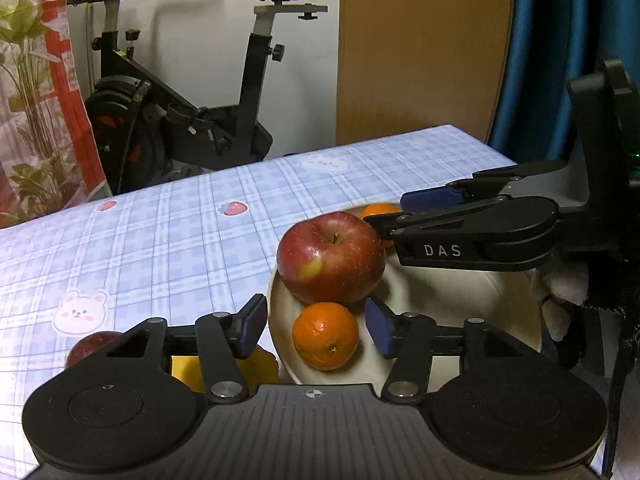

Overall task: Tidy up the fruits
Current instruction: 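Lower the tangerine onto the plate with the left gripper while the right gripper carries another tangerine there, then open both grippers and withdraw them from the plate toward the fruit pile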

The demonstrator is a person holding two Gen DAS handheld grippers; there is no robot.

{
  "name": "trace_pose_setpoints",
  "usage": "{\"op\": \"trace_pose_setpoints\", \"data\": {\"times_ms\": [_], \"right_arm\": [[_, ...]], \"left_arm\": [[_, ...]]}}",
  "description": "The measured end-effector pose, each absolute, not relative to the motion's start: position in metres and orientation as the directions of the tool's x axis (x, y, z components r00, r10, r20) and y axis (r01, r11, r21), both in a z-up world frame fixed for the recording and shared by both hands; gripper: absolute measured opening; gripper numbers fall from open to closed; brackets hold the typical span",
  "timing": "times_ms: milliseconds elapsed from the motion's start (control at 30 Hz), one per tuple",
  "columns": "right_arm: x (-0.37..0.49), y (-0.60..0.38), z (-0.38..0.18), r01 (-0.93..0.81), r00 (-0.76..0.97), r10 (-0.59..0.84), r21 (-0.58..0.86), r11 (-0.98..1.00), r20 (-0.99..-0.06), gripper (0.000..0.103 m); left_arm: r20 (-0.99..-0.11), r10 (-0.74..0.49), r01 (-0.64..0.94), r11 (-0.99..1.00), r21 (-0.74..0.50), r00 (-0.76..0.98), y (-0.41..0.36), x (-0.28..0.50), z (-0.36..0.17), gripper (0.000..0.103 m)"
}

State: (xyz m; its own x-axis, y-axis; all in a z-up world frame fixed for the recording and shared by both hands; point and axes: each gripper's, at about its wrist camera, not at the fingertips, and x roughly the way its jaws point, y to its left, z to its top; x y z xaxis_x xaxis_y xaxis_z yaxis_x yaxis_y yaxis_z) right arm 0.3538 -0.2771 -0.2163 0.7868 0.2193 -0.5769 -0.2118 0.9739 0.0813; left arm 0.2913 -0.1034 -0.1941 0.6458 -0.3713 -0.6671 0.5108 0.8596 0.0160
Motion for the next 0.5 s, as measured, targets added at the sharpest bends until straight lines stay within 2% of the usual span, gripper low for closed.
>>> {"op": "trace_pose_setpoints", "data": {"times_ms": [500], "right_arm": [[0.321,-0.286,-0.179,-0.163,0.822,0.211,0.136,0.977,-0.53,0.046]], "left_arm": [[-0.624,-0.355,0.462,0.887,0.011,0.696,-0.089,0.266,-0.164,0.06]]}}
